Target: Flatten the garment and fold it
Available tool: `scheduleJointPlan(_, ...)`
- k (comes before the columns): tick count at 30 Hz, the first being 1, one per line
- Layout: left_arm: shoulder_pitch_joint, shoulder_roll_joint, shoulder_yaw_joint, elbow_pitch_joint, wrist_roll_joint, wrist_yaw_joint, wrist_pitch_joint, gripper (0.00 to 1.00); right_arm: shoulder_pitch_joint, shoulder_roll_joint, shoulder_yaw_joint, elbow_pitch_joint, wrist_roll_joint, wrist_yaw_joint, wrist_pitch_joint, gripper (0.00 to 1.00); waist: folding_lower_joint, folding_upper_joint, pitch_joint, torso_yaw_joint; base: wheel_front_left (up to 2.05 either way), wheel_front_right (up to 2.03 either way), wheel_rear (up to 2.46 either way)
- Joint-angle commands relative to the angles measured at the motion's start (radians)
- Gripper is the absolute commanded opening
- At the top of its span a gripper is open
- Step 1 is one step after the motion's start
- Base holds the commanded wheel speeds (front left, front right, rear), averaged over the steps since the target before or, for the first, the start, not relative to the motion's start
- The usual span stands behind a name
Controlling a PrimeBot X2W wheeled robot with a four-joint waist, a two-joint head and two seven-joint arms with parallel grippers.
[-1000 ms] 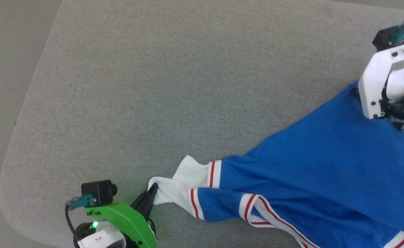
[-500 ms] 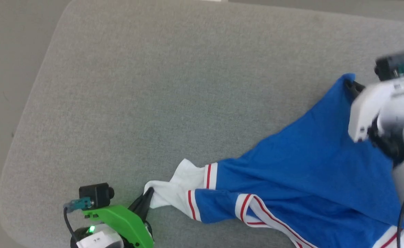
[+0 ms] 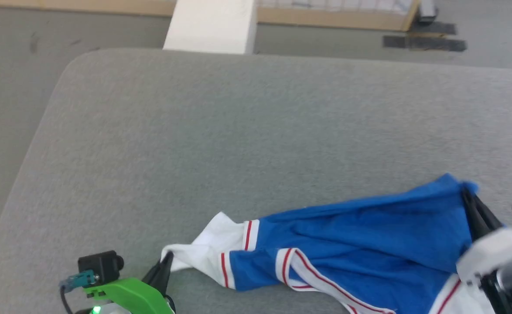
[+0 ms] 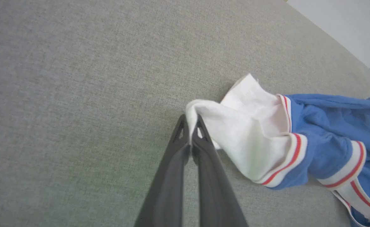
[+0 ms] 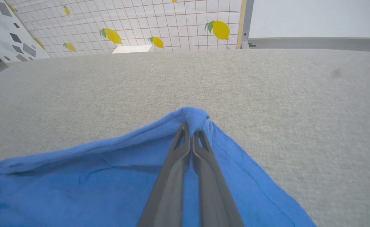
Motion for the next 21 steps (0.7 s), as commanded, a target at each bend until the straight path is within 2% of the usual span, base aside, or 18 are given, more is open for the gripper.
scheduleJointPlan(1,0.005,0.006,0.006,-0.011,0.001,-0.001,-0.017,0.00,0.036,0.016,-0.024,-0.028,-0.003,-0.001,0.003,0.00,0.0000,0.0050,-0.055,-0.057,0.00,0.00,0.00)
scheduleJointPlan(6,-0.037,0.008,0.029,-0.033,-0.005,-0.035,-0.079,0.00,0.116,0.054,-0.082,-0.130,-0.011,-0.001,0.044,0.00,0.0000,0.0050,-0.073,-0.092,0.00,0.00,0.00)
scheduleJointPlan(12,-0.149,-0.006,0.052,-0.047,-0.037,-0.075,-0.120,0.00,0.128,0.061,-0.096,-0.219,-0.012,-0.001,0.118,0.00,0.0000,0.0050,-0.084,-0.120,0.00,0.00,0.00)
scheduleJointPlan(16,-0.281,-0.016,0.062,-0.054,-0.074,-0.095,-0.099,0.00,0.077,0.022,-0.092,-0.272,-0.012,-0.001,0.183,0.00,0.0000,0.0050,-0.070,-0.133,0.00,0.00,0.00)
scheduleJointPlan(21,-0.502,-0.015,0.081,-0.031,-0.125,-0.109,-0.043,0.00,-0.075,-0.056,-0.073,-0.310,-0.010,-0.001,0.275,0.00,0.0000,0.0050,-0.014,-0.159,0.00,0.00,0.00)
